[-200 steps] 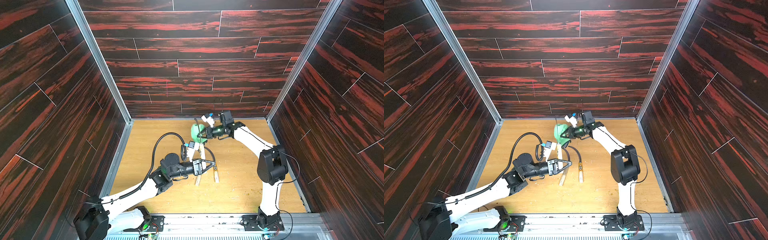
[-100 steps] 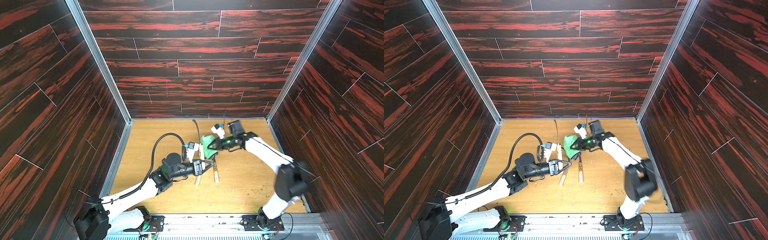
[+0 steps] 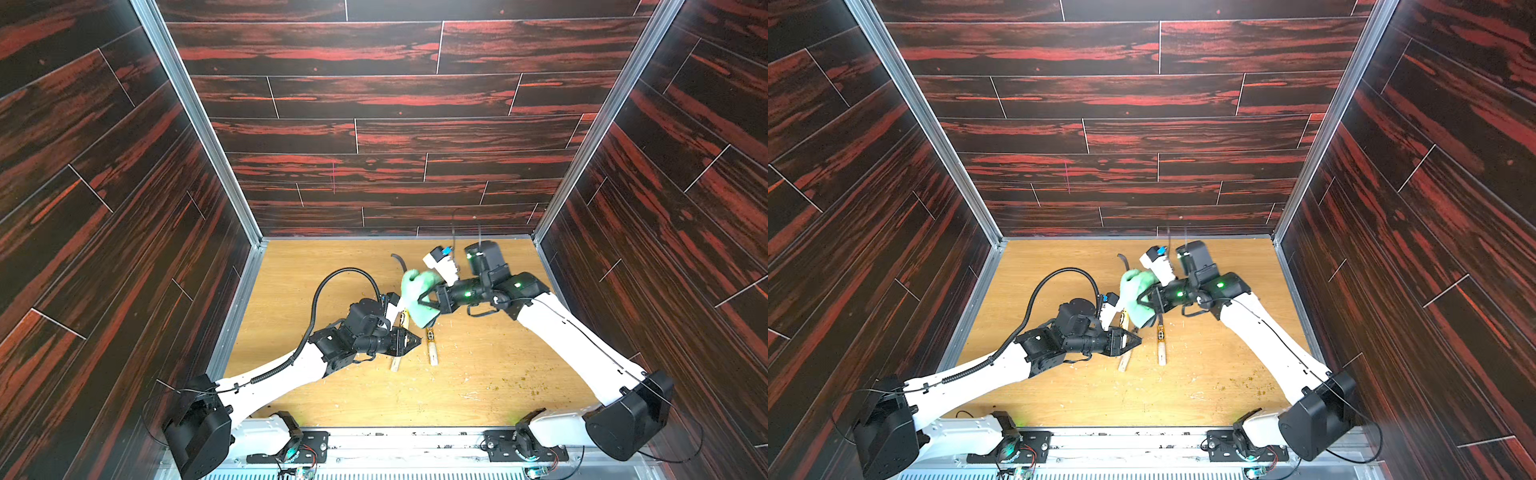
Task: Wipe small sickles with rags
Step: Wipe the small sickle.
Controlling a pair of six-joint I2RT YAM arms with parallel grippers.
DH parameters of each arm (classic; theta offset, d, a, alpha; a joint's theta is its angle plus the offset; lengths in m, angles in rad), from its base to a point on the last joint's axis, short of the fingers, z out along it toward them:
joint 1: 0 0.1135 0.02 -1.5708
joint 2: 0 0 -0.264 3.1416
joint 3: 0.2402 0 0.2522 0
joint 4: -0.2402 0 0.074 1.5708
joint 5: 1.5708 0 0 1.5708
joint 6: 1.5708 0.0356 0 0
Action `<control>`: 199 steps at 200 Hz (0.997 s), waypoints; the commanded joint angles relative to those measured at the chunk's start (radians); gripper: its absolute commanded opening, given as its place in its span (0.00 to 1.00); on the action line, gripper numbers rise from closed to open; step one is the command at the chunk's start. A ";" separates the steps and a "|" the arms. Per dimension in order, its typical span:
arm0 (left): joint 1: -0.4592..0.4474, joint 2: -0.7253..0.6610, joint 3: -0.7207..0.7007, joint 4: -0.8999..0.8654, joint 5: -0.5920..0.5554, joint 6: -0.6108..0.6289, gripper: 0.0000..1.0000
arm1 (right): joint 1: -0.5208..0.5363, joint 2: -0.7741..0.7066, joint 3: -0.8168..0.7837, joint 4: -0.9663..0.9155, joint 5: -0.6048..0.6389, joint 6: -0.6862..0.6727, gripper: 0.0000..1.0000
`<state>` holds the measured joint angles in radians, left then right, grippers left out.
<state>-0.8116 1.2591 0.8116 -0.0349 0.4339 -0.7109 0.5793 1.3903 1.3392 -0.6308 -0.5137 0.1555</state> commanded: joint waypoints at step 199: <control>-0.053 -0.078 0.083 -0.244 -0.017 0.216 0.00 | -0.007 0.412 0.380 -0.060 -0.009 -0.066 0.00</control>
<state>-0.8181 1.2236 0.8345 -0.2882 0.3500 -0.6239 0.5610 1.7321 1.6730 -0.7074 -0.4702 0.1272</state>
